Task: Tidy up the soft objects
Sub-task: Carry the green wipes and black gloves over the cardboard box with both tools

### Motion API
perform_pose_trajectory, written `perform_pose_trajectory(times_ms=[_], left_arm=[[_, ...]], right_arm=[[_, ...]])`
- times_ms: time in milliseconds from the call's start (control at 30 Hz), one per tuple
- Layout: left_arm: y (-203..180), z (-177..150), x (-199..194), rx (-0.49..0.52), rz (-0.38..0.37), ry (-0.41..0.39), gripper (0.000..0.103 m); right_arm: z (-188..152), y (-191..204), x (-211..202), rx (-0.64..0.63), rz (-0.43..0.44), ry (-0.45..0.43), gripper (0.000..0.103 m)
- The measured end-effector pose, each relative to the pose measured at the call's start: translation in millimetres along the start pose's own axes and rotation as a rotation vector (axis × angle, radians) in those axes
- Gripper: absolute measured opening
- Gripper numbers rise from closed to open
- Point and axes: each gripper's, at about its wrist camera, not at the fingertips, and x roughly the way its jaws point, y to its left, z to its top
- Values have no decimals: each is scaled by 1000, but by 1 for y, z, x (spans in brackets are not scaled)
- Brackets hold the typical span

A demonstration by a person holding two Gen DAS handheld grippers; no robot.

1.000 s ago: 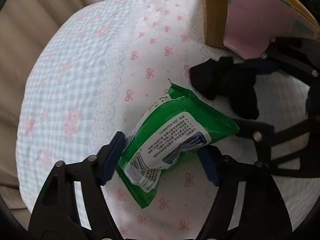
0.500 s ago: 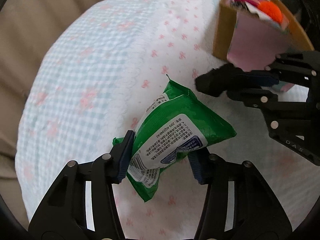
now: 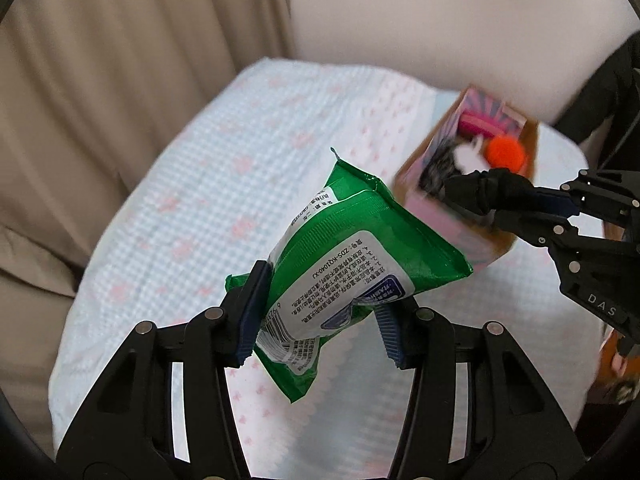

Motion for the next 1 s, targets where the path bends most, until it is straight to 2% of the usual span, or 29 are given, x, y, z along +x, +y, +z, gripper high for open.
perform_pose_trajectory(times_ms=[200, 300, 533, 767, 1000], left_arm=[[-42, 27, -58, -30, 12, -36, 47], [-60, 44, -75, -54, 13, -41, 47], [-111, 79, -98, -104, 10, -40, 47], [-173, 113, -73, -189, 22, 5, 47], [-209, 138, -18, -278, 22, 56, 47]], right_arm=[[27, -38, -73, 43, -9, -46, 16], [38, -59, -105, 40, -27, -63, 16], [49, -116, -143, 44, -22, -50, 16], [61, -182, -153, -15, 25, -8, 16], [71, -247, -117, -50, 71, 59, 16]])
